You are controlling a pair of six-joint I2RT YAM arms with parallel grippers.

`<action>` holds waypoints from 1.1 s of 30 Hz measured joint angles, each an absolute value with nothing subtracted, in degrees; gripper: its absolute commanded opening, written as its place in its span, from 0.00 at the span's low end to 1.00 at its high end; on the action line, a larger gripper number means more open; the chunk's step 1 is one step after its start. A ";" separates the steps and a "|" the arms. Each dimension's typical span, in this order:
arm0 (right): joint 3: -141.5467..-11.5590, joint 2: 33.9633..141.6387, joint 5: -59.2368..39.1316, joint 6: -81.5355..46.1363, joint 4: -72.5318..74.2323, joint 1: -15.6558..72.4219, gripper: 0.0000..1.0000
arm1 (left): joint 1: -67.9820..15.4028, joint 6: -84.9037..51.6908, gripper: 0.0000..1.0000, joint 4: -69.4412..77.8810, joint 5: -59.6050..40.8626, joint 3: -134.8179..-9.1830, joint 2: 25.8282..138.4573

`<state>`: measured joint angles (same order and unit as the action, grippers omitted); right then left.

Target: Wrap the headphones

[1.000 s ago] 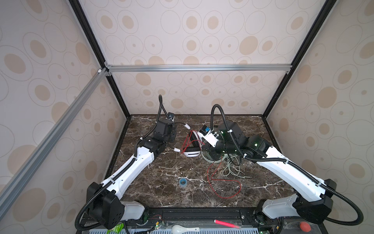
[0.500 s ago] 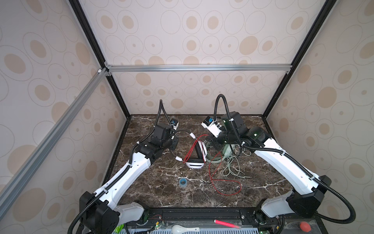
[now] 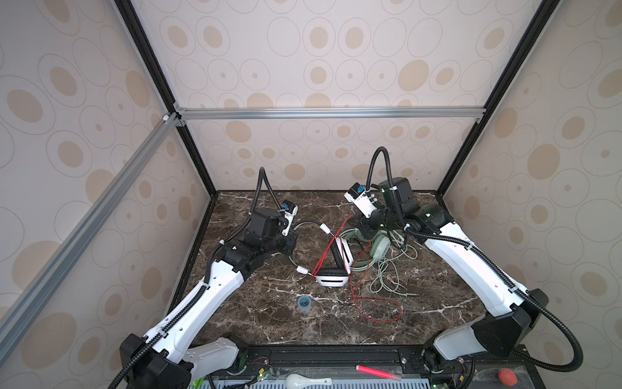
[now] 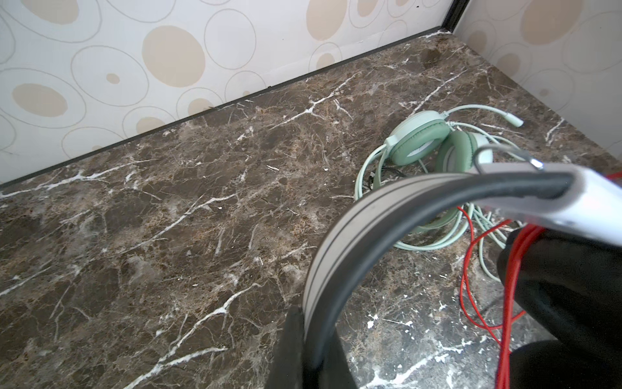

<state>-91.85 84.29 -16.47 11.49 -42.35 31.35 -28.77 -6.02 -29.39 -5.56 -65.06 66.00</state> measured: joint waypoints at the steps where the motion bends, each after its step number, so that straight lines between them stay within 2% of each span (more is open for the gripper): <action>1: -91.70 84.31 -16.91 11.62 -42.11 30.96 0.03 | -28.77 -6.26 0.00 -29.52 -6.07 -65.32 65.98; 22: -88.29 84.33 -25.12 12.12 -33.76 25.85 0.14 | -29.02 -9.45 0.00 -36.29 -11.57 -78.61 66.35; 33: -87.61 84.31 -24.34 12.08 -31.66 24.99 0.15 | -29.06 -9.13 0.00 -39.53 -11.22 -87.99 69.38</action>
